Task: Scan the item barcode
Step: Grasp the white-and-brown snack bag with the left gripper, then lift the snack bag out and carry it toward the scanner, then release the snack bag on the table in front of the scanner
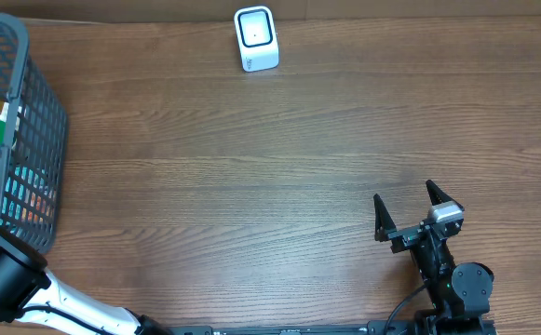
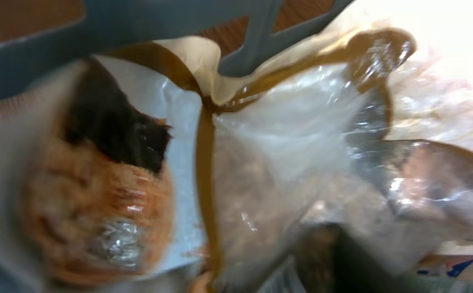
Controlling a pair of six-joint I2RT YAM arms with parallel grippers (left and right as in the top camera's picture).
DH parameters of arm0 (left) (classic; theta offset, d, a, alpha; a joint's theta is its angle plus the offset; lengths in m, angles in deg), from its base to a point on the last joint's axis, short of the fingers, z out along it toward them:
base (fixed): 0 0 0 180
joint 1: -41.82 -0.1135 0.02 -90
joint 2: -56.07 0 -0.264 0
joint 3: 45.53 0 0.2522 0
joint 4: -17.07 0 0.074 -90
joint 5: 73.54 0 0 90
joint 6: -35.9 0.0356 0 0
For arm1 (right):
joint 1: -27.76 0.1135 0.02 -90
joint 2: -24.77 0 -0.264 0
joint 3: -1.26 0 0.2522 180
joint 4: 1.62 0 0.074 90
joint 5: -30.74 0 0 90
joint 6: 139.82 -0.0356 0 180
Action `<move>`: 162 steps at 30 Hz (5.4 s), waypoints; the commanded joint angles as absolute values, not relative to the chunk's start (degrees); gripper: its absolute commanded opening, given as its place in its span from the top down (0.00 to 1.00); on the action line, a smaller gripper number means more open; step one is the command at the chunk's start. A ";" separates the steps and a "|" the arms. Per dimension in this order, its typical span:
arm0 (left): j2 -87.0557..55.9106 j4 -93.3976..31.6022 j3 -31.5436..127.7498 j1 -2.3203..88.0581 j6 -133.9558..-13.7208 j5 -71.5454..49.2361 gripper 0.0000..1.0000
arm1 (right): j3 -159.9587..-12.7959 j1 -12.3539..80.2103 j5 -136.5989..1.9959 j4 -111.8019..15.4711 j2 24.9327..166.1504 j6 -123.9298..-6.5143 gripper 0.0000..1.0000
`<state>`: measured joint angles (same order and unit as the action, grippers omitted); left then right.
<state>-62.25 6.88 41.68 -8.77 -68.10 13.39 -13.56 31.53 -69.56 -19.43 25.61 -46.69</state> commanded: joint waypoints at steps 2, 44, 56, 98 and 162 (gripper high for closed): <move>-64.00 8.04 41.90 -8.29 -68.06 13.81 0.96 | -12.95 31.27 -69.83 -19.11 24.93 -46.93 0.00; -27.08 -12.64 41.90 -8.53 -74.35 11.14 0.42 | -12.95 31.27 -69.85 -19.11 24.93 -46.93 0.00; -43.87 -14.08 41.90 -10.32 -70.94 17.32 0.30 | -12.95 31.27 -69.83 -19.11 24.93 -46.93 0.00; -59.91 7.63 41.90 -10.23 -72.32 3.38 0.96 | -12.95 31.27 -69.83 -19.11 24.93 -46.93 0.00; -52.08 -33.75 41.87 58.18 -100.65 -8.51 0.96 | -12.95 31.27 -69.85 -19.11 24.93 -46.93 0.00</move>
<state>-49.24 -35.65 41.66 55.51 -91.84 -9.84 -13.56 31.53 -69.56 -19.41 25.61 -46.69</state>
